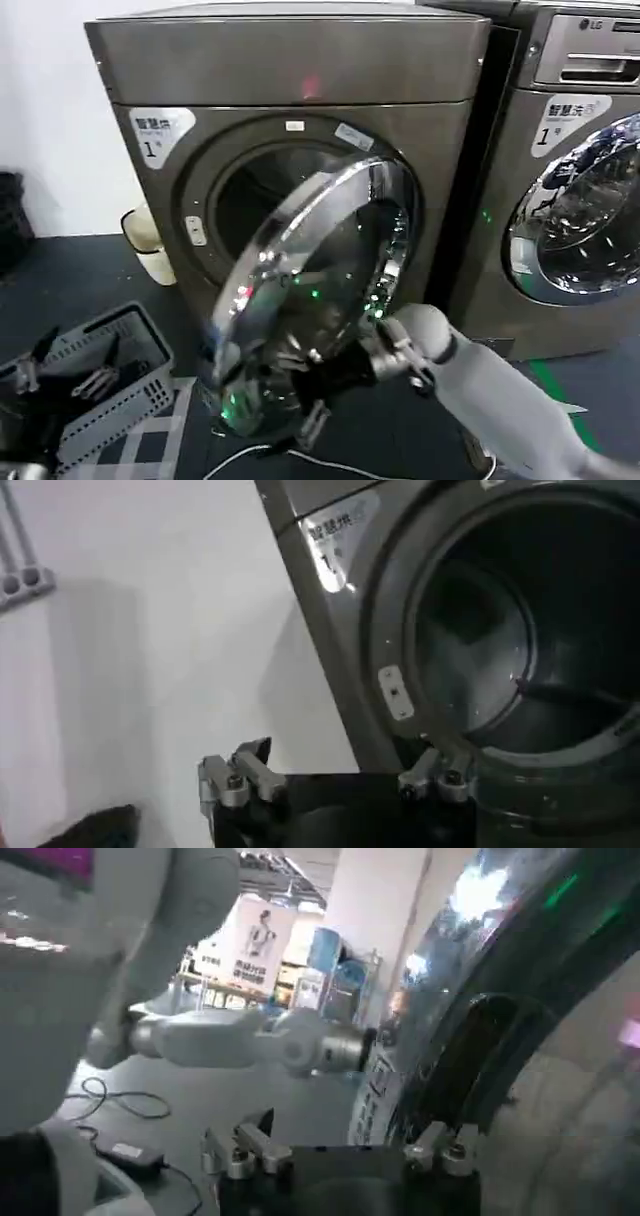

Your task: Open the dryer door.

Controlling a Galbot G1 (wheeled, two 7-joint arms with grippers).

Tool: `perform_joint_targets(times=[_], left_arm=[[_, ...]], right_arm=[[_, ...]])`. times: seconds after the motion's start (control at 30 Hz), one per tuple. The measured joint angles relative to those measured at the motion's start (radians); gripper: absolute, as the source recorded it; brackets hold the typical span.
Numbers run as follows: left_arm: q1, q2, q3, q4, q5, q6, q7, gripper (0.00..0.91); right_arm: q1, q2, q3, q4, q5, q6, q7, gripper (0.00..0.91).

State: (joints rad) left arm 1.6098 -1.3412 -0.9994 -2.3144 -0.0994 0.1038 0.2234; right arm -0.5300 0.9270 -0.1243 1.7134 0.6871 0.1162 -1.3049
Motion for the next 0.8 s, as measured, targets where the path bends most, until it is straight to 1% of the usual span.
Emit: perform_joint_targets(times=[0.1, 0.23, 0.33, 0.43, 0.5, 0.6, 0.73, 0.8], left_arm=[[-0.03, 0.03, 0.036, 0.02, 0.001, 0.002, 0.01, 0.907], [-0.077, 0.069, 0.103, 0.049, 0.002, 0.003, 0.032, 0.907], [-0.121, 0.096, 0.167, 0.07, 0.011, 0.003, 0.038, 0.907], [-0.166, 0.114, 0.235, 0.096, 0.023, 0.005, 0.038, 0.907], [-0.195, 0.124, 0.277, 0.112, 0.025, 0.005, 0.038, 0.907], [-0.237, 0.141, 0.337, 0.135, 0.019, 0.002, 0.039, 0.907], [-0.28, 0.169, 0.416, 0.151, 0.002, -0.005, 0.047, 0.907], [-0.294, 0.179, 0.451, 0.154, -0.008, -0.006, 0.054, 0.907]], right_arm=[[-0.055, -0.033, 0.083, 0.008, -0.002, 0.007, -0.004, 0.907], [-0.174, -0.094, 0.237, 0.03, 0.0, 0.023, -0.009, 0.907], [-0.295, -0.135, 0.377, 0.056, 0.011, 0.036, 0.018, 0.907], [-0.446, -0.145, 0.545, 0.09, 0.014, 0.064, 0.065, 0.907], [-0.551, -0.134, 0.665, 0.121, 0.006, 0.082, 0.114, 0.907], [-0.707, -0.092, 0.863, 0.177, -0.044, 0.111, 0.209, 0.907], [-0.921, 0.003, 1.134, 0.247, -0.123, 0.186, 0.37, 0.907], [-1.011, 0.057, 1.259, 0.268, -0.181, 0.221, 0.463, 0.907]])
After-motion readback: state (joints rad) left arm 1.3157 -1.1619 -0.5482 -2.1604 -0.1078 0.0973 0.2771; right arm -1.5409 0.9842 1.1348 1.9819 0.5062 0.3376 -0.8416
